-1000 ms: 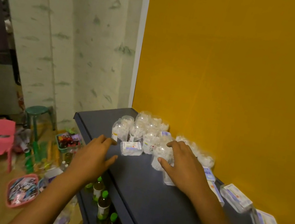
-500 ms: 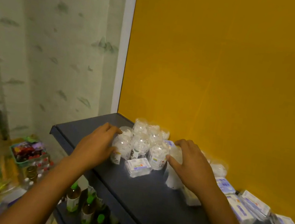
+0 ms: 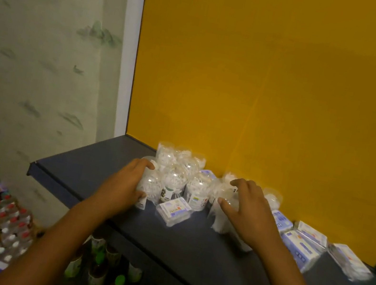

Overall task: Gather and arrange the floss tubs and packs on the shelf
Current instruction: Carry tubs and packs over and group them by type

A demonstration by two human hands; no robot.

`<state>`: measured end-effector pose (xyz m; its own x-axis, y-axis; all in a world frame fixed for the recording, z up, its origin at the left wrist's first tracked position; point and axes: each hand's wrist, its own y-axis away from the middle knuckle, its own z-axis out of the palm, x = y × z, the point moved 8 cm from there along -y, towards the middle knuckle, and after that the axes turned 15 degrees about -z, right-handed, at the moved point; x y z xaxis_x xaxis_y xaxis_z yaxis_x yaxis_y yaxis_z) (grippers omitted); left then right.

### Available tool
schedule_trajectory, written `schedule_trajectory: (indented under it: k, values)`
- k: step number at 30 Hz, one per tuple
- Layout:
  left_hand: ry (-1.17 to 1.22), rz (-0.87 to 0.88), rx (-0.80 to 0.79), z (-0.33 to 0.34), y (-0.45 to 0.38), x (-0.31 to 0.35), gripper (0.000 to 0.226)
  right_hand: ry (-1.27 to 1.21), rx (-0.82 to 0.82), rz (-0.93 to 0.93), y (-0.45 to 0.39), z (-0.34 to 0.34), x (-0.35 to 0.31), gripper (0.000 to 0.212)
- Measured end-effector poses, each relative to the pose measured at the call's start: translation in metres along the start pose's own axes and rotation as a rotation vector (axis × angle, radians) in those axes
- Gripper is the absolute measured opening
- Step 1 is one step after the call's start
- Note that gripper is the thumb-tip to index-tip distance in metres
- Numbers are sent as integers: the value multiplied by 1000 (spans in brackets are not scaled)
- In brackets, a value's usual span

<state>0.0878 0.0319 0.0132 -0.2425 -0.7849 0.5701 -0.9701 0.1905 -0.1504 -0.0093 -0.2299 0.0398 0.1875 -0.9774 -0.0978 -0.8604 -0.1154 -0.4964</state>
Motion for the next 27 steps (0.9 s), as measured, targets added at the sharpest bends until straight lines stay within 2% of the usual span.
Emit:
schedule_trajectory:
  k: [4,9,15,20,27]
  values:
    - [48,16,6,-2,-3,-1,62,8,14,34,0,-2,5,45]
    - [99,47,87,-18,-4,2,68,-11,46,93,0,-5,8,44]
    - [380,99,133,-36,-11,19,69,-14,0,212,6,-2,15,53]
    - [622,69,92,-30,-11,26,59,22,-69,257,5,13,14,71]
    - [751,48,-13,-11,-13,29,55,-86,-27,230,6,24,8,75]
